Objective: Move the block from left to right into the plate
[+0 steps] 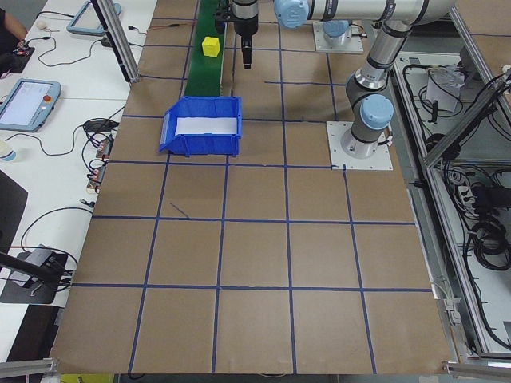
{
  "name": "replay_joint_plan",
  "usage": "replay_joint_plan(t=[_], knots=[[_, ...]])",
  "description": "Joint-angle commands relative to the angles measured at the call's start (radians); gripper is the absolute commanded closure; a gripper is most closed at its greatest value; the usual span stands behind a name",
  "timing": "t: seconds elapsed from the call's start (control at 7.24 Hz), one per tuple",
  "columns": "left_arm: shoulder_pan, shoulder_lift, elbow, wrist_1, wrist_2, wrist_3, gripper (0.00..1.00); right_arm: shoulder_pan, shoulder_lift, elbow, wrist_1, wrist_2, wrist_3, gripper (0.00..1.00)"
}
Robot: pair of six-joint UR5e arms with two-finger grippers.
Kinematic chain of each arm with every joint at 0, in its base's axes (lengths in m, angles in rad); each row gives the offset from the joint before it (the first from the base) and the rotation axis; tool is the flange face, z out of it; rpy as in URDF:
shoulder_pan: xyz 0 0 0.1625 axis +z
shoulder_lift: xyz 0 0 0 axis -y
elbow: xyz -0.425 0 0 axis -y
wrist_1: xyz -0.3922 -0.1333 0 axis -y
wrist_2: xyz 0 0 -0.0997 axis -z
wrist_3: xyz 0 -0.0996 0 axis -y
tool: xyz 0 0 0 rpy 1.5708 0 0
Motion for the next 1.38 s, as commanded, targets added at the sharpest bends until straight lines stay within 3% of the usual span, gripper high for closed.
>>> replay_joint_plan(t=[0.0, 0.14, 0.41, 0.69, 0.83, 1.1, 1.24], knots=[[0.001, 0.0, 0.0, 0.0, -0.001, 0.0, 0.0, -0.315, -0.035, 0.06, 0.015, 0.013, -0.309, 0.84], [0.001, 0.0, 0.0, 0.0, -0.001, 0.0, 0.0, -0.374, -0.02, 0.102, -0.013, 0.038, -0.33, 0.84], [0.001, 0.0, 0.0, 0.0, -0.001, 0.0, 0.0, -0.387, 0.066, 0.13, -0.101, 0.03, -0.332, 0.79], [0.0, 0.0, 0.0, 0.0, -0.001, 0.0, 0.0, -0.445, 0.08, 0.125, -0.129, 0.035, -0.333, 0.45], [0.001, 0.0, 0.0, 0.0, 0.0, 0.0, 0.0, -0.445, 0.08, 0.126, -0.157, 0.039, -0.332, 0.0], [0.0, 0.0, 0.0, 0.0, 0.0, 0.0, 0.0, -0.445, 0.076, 0.128, -0.145, 0.047, -0.313, 0.0], [0.001, 0.0, 0.0, 0.0, 0.0, 0.0, 0.0, -0.428, 0.053, 0.123, -0.14, 0.105, -0.269, 0.0]])
